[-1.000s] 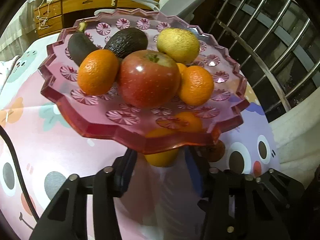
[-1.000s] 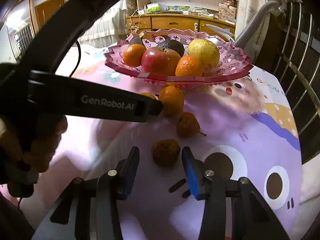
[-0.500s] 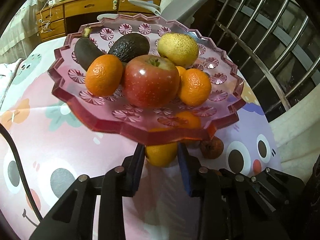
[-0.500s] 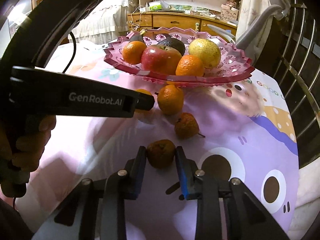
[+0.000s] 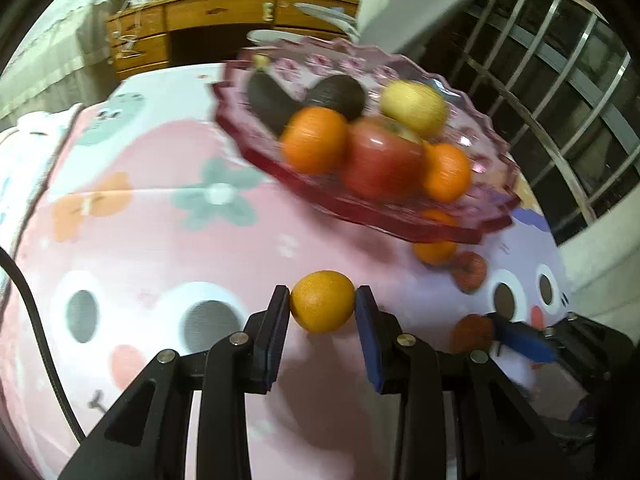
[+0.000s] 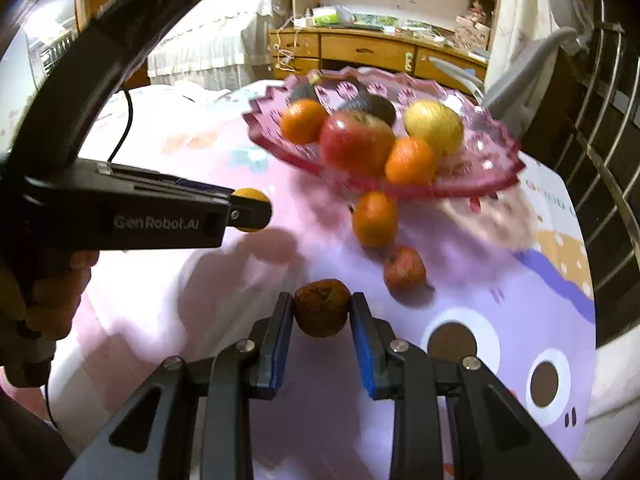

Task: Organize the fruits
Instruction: 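Lower the brown fruit and mandarin into the pink bowl and open both tools, then grasp the other brown wrinkled fruit with the right tool while the left tool grasps a mandarin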

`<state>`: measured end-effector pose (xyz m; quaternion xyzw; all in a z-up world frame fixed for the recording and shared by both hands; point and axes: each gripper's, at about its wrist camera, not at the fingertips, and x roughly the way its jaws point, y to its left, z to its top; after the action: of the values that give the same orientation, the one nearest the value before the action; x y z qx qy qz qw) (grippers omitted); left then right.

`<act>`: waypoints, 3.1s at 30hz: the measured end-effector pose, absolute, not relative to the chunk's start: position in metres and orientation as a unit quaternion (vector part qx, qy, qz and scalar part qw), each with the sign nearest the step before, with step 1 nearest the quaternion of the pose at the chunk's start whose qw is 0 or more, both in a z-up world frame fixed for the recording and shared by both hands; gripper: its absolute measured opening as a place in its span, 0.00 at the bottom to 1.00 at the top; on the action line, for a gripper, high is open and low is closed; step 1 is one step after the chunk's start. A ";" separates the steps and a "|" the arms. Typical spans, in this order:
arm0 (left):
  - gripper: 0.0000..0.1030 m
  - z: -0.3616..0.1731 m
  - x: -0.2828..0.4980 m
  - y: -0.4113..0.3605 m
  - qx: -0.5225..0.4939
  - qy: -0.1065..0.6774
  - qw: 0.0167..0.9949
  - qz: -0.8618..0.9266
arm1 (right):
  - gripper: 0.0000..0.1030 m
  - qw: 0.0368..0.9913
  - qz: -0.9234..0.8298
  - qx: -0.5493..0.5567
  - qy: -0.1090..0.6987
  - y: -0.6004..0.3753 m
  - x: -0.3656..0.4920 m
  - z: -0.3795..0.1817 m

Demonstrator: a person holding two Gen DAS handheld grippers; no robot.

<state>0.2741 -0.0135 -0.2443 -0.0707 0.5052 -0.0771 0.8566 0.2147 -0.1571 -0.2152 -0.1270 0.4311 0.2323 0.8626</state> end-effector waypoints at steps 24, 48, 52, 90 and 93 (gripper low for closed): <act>0.31 -0.159 0.339 0.053 -0.063 0.375 0.925 -0.007 | 0.28 0.893 0.239 -0.129 0.359 -0.115 0.256 -0.150; 0.72 -0.177 0.336 0.029 -0.060 0.446 0.888 -0.096 | 0.55 0.908 0.127 -0.066 0.395 -0.129 0.257 -0.155; 0.76 -0.183 0.320 0.038 -0.061 0.463 0.877 -0.112 | 0.56 0.911 0.100 -0.061 0.395 -0.125 0.242 -0.156; 0.78 -0.255 0.299 -0.063 -0.049 0.494 0.834 -0.242 | 0.55 0.890 0.123 -0.152 0.411 -0.184 0.214 -0.226; 0.78 -0.257 0.301 -0.071 -0.047 0.489 0.840 -0.232 | 0.52 0.888 0.138 -0.157 0.410 -0.186 0.221 -0.231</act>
<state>0.3009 -0.0713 -0.2572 -0.0472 0.4886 -0.2323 0.8397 0.2210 -0.1862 -0.2314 -0.1568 0.4103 0.1383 0.8877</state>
